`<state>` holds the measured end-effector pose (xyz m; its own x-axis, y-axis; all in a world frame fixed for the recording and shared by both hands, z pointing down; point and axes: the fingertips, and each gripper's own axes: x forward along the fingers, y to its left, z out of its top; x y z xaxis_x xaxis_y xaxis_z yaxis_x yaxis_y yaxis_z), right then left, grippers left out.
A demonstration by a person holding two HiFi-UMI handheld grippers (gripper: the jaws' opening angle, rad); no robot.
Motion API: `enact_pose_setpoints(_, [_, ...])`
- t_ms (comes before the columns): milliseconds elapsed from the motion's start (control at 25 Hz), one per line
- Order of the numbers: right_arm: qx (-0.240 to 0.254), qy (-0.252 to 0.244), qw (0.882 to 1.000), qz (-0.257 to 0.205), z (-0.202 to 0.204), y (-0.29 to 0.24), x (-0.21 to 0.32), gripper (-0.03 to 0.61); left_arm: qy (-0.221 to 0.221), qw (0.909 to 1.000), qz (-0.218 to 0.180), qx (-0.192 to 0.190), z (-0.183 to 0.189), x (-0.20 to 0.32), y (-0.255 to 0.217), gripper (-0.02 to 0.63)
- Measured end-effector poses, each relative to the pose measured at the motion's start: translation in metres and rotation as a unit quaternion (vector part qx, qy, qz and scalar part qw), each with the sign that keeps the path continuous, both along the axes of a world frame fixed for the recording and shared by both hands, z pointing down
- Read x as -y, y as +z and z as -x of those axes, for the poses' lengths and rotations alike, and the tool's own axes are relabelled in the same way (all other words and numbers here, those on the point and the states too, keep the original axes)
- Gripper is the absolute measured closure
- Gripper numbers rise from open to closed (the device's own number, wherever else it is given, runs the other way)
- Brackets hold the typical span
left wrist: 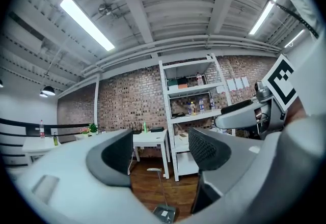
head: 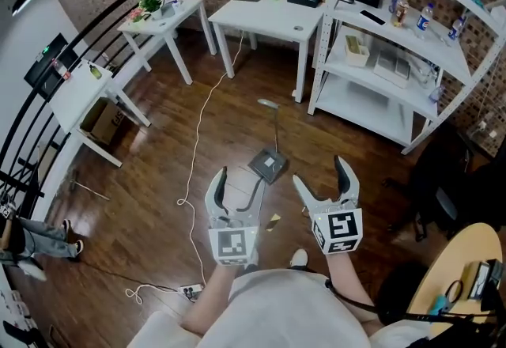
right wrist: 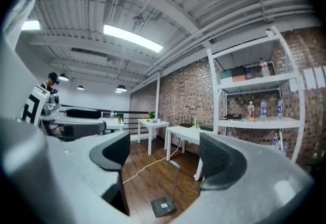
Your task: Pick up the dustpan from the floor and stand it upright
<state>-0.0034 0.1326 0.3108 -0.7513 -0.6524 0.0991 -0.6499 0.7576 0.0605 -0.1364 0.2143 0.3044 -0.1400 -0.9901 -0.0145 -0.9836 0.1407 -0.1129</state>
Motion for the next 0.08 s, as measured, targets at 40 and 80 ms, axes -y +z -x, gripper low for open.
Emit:
enact_pose_setpoints(40, [-0.018, -0.007, 1.000, -0.002, 0.0081, 0.0025, -0.0067, 0.170, 0.002, 1.0000, 0.002, -0.001, 0.0045, -0.0059, 0.0012, 0.264])
enact_pose_setpoints(80, [-0.036, -0.014, 0.999, -0.003, 0.0163, 0.0053, -0.0136, 0.170, 0.004, 1.0000, 0.004, -0.002, 0.0092, -0.0119, 0.0025, 0.265])
